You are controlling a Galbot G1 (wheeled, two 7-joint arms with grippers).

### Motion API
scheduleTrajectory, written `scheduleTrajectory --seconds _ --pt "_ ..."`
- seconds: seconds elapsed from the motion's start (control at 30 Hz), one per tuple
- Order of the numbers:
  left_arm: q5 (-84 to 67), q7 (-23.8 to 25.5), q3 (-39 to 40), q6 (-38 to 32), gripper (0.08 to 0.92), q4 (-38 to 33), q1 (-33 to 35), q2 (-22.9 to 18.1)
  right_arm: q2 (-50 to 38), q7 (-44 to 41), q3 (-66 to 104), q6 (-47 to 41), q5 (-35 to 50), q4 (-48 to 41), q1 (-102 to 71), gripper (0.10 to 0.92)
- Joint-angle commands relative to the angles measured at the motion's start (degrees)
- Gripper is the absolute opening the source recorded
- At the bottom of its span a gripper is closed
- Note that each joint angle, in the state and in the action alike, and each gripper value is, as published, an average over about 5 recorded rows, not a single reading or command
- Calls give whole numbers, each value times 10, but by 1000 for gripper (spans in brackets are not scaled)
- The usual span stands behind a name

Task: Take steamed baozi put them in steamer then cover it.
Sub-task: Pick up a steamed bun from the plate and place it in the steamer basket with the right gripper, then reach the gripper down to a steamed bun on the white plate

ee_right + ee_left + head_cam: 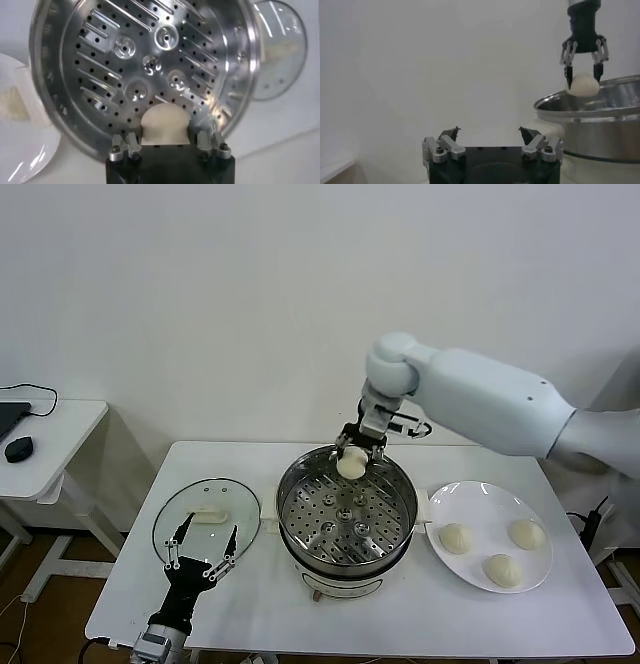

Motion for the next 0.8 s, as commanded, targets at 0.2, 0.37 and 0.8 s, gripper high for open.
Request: scheduleTrajectory --seconds 0.2,0.37,0.8 --pt "0 -1 -1 -2 823 2 -2 -1 36 25 -14 -3 -62 -25 -37 664" --pt "-1 -2 -4 -3 823 2 -2 0 45 33 -5 -2 -69 -36 -45 701" --pt "-3 -2 -3 -1 823 2 -4 2 -112 -65 -9 -196 180 71 97 822"
